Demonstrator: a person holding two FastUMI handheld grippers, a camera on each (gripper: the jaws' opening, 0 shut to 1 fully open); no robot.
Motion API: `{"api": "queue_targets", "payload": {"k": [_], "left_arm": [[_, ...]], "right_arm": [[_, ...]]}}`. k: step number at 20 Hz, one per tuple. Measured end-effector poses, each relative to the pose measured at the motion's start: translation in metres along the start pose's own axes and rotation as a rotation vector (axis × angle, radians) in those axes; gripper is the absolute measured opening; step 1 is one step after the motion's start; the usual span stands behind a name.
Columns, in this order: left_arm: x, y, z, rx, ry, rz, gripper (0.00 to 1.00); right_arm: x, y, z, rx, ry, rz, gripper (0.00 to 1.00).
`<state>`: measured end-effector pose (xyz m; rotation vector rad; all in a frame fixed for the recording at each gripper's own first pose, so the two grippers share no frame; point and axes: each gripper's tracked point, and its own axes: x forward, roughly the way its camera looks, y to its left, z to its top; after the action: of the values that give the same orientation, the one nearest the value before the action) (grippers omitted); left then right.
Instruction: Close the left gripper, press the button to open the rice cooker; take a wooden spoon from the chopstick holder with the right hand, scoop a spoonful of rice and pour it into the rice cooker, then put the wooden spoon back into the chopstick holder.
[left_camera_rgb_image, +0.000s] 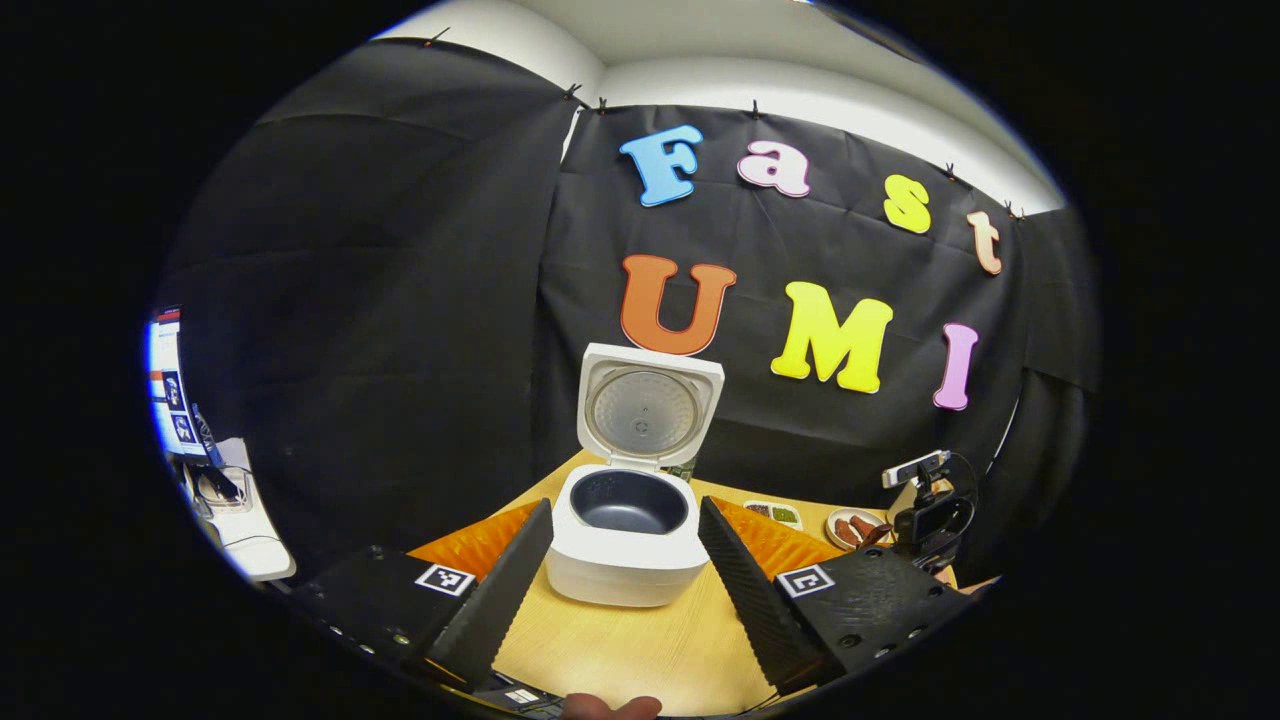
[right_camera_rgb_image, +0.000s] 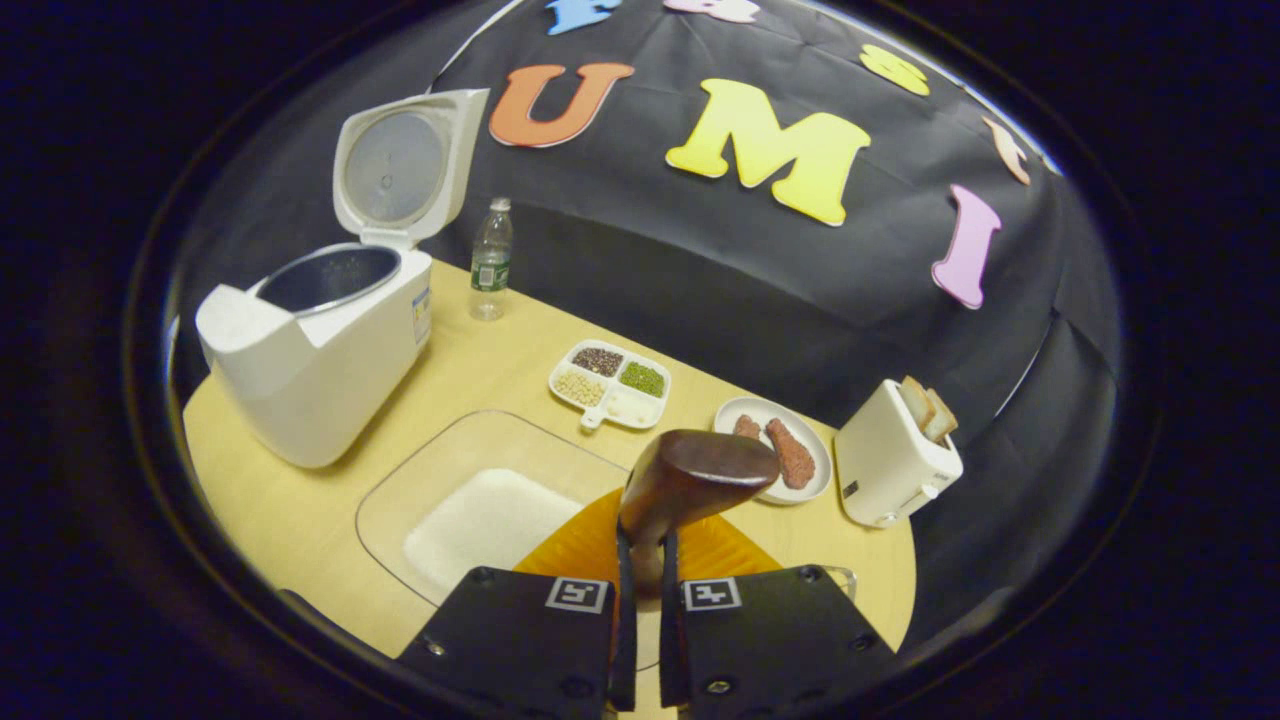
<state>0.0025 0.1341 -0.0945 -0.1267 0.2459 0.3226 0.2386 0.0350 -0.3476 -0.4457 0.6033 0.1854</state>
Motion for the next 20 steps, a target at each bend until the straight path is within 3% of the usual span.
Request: {"api": "queue_targets", "payload": {"k": [2,8,20], "left_arm": [[-0.001,0.006,-0.002,-0.005,0.010,0.009,0.94],[-0.002,0.008,-0.008,-0.007,0.038,0.018,0.94],[-0.007,-0.002,-0.006,0.010,0.049,0.006,0.94]], "right_arm": [[0.006,0.008,0.002,-0.011,-0.016,-0.007,0.14],[0.004,0.055,0.002,0.176,-0.008,0.166,0.14],[0.002,0.045,0.003,0.859,0.059,0.416,0.14]]}}
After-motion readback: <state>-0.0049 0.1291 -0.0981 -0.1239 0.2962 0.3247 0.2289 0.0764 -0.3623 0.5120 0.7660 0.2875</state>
